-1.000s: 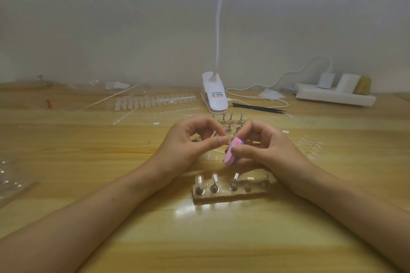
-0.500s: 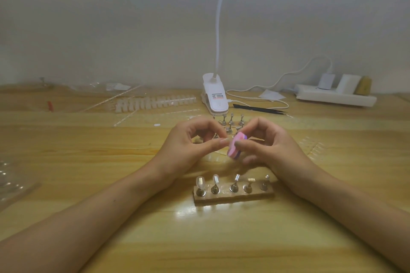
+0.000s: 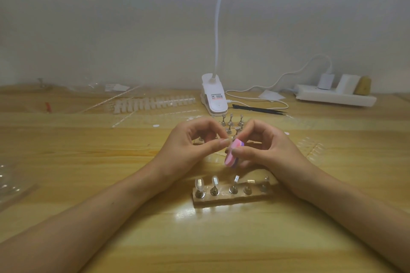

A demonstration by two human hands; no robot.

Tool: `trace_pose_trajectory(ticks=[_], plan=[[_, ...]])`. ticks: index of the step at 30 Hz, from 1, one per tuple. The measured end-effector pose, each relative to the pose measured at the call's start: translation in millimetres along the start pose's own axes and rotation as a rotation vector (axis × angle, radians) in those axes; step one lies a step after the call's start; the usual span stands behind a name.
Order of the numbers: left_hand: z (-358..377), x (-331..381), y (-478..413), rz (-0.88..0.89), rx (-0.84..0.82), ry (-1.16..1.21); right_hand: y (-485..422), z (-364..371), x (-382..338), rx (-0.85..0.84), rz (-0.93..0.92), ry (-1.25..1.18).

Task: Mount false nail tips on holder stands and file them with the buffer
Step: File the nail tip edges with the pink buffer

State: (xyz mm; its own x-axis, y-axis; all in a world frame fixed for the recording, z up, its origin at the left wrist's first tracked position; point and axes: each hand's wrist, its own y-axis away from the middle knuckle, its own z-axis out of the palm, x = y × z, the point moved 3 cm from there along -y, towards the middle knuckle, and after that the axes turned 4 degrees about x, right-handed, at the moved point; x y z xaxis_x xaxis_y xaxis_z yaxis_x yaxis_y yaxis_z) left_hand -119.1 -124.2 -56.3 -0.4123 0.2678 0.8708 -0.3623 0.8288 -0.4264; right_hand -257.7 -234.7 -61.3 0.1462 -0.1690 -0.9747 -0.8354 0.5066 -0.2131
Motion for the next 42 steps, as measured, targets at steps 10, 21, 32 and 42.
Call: trace_pose_trajectory(ticks=[10,21,32,42], plan=[[1.5,0.9,0.9,0.007,-0.008,0.002,-1.3,-4.8,0.6,0.115,0.033,-0.077],[0.4,0.7,0.5,0.027,0.016,-0.007,-2.4,-1.3,1.3,0.006,0.071,-0.06],[-0.8,1.0,0.6,0.04,0.05,-0.033,-4.0,-4.8,0.7,0.086,0.107,-0.084],[-0.4,1.9,0.8,0.034,0.022,-0.032,-3.1,0.2,0.4,0.003,0.1,-0.026]])
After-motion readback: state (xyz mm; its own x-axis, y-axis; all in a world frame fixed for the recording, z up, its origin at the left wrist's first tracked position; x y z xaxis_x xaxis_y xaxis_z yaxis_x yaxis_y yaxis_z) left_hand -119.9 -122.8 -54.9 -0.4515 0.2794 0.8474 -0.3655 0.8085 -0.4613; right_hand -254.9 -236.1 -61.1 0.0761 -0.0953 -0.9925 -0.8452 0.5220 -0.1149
